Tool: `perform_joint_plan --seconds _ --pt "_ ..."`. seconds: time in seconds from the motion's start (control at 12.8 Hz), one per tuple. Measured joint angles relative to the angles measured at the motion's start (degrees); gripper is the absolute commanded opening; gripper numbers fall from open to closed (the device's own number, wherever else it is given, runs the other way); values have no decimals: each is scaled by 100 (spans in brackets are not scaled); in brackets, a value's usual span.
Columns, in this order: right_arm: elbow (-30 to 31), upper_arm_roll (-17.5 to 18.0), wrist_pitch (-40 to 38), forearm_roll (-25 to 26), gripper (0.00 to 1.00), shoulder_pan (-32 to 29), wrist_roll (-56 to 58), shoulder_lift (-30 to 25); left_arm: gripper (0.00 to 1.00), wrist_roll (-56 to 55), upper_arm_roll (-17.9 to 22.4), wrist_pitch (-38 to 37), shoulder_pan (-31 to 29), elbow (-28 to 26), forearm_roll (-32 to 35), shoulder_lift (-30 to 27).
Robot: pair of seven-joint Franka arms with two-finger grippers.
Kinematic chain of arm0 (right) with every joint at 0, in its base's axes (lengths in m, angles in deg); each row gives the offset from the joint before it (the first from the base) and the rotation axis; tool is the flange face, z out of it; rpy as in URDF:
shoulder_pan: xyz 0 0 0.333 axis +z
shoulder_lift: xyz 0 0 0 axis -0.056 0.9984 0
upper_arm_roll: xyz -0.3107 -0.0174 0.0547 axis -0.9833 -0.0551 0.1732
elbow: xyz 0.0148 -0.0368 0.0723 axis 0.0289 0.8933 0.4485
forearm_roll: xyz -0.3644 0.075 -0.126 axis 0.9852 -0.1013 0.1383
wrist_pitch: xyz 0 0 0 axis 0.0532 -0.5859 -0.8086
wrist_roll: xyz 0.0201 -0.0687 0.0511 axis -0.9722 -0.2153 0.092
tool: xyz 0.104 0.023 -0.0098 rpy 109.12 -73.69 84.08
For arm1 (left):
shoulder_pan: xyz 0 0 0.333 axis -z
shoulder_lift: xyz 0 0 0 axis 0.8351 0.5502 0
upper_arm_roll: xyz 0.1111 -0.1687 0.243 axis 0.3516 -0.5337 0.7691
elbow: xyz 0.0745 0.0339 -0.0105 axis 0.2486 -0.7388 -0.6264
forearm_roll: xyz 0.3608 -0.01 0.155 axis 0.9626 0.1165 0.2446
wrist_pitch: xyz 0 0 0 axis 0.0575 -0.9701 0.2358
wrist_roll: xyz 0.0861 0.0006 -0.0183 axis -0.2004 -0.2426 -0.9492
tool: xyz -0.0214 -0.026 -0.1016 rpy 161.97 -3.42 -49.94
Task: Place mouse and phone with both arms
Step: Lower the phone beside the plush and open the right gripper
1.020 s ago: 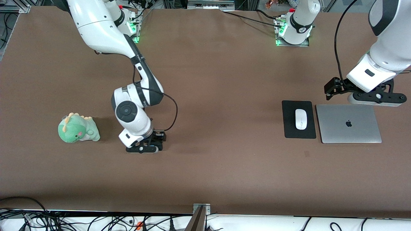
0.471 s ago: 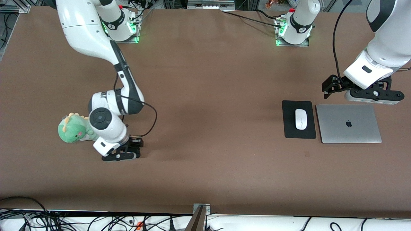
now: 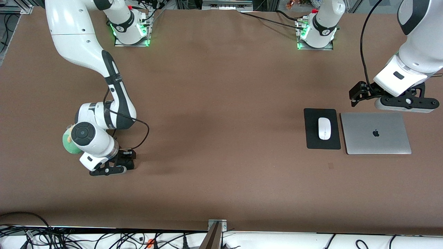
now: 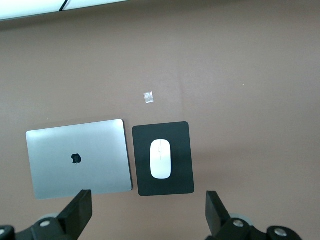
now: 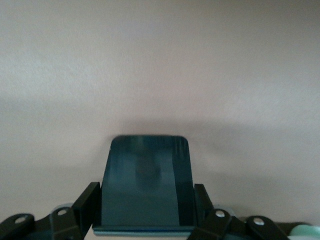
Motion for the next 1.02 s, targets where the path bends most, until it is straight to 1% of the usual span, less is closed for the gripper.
perform_joint_plan --seconds 0.08,0.24,0.39,0.47,0.63,0.86,1.02 --pt "45 0 8 -84 63 0 0 -13 100 0 0 9 0 0 0 0" --pt "132 3 9 -213 68 1 -9 -23 100 0 0 27 0 2 0 0" --pt "289 26 24 -501 82 4 -9 -28 100 0 -1 30 0 10 0 0" --pt "390 37 42 -629 95 7 -9 -35 100 0 -2 30 0 13 0 0" --pt "589 56 49 -768 99 8 -9 -47 100 0 -2 29 0 18 0 0" --pt "643 64 56 -805 100 9 -9 -76 100 0 -2 16 0 23 0 0" --pt "598 64 73 -806 100 10 -9 -208 100 0 -2 9 -1 27 0 -1"
